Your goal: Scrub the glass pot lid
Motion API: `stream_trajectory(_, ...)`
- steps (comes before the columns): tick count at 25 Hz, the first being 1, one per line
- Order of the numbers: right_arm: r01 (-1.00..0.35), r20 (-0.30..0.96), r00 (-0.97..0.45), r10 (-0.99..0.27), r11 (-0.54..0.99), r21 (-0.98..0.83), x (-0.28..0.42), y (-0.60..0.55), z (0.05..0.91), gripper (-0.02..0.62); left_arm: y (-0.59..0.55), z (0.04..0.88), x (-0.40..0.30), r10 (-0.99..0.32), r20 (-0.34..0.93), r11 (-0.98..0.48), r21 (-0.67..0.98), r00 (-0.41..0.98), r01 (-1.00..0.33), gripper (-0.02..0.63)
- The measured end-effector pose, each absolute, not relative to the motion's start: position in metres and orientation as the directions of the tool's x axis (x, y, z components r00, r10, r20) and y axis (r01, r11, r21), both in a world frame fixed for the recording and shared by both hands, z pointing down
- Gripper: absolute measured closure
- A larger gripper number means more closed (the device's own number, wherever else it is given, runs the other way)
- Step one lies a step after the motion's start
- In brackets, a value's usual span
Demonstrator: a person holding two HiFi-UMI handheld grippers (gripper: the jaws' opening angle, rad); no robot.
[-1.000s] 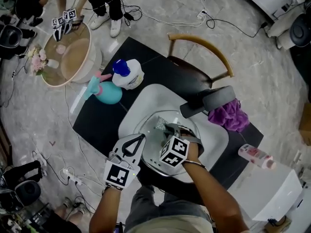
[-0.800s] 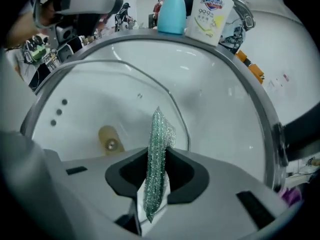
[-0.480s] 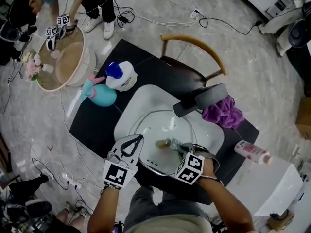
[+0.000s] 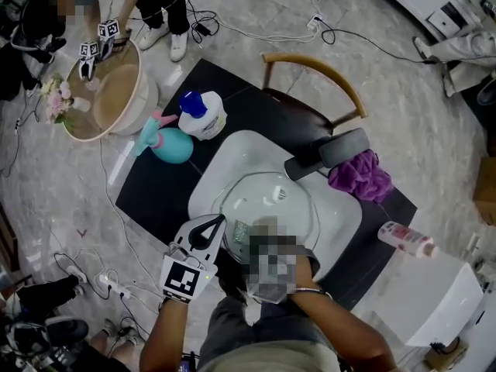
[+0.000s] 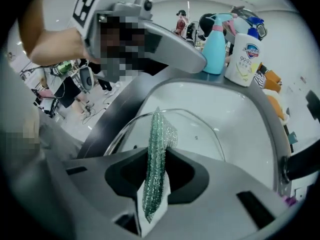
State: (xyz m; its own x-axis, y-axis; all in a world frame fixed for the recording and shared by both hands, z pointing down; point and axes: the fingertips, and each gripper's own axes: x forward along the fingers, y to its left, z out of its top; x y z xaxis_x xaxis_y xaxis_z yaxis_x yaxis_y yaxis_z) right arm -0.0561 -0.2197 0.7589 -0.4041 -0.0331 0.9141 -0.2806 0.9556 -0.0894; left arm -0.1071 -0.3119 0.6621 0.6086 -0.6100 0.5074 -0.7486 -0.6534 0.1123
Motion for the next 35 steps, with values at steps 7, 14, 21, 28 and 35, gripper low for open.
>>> stream_trajectory(7, -0.314, 0.929, -0.367, -0.059, 0.947, -0.064, -0.049, -0.258, 0.780, 0.505, -0.300, 0.661, -0.125, -0.627, 0.514, -0.625, 0.116, 0.586, -0.772, 0.594)
stream_trajectory(14, -0.339, 0.960, -0.277, -0.029, 0.938, -0.070, 0.008, -0.227, 0.789, 0.505, -0.296, 0.662, -0.124, -0.619, 0.519, -0.628, 0.122, 0.589, -0.768, 0.594)
stream_trajectory(21, -0.324, 0.939, -0.344, 0.019, 0.936, -0.138, 0.007, -0.179, 0.754, 0.505, -0.296, 0.663, -0.109, -0.595, 0.525, -0.651, 0.129, 0.608, -0.748, 0.594)
stream_trajectory(28, -0.244, 0.902, -0.432, -0.011, 0.964, -0.106, -0.047, -0.185, 0.742, 0.505, -0.293, 0.662, -0.099, -0.587, 0.522, -0.665, 0.123, 0.618, -0.736, 0.594)
stream_trajectory(35, -0.200, 0.913, -0.406, -0.053, 0.979, -0.032, -0.072, -0.249, 0.769, 0.505, -0.291, 0.657, -0.109, -0.607, 0.533, -0.612, 0.160, 0.590, -0.774, 0.594)
